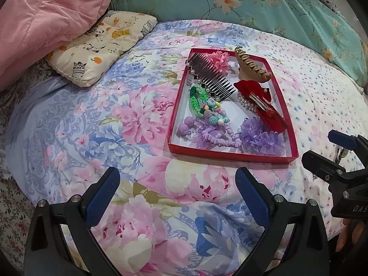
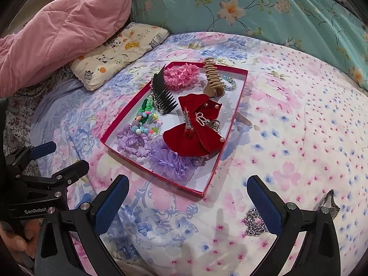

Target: Organize jewelry

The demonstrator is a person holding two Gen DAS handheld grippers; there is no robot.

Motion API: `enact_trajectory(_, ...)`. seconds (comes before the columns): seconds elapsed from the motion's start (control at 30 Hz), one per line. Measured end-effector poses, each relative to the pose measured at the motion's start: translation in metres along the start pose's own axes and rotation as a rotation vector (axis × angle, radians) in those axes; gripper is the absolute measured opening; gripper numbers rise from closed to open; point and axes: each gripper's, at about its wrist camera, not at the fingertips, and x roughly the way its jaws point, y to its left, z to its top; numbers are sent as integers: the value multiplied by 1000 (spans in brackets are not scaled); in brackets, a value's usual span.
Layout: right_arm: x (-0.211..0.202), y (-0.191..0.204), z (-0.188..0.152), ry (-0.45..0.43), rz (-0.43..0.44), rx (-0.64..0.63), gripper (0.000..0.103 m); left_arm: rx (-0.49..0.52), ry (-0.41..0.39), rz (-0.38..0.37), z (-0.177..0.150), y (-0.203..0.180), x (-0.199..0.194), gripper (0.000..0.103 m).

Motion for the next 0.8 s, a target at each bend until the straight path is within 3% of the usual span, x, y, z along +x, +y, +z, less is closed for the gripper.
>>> enact_trajectory(0.8,-5,-3,-1,-2,-11,10,103,2,-11,3,1,0,-5,101)
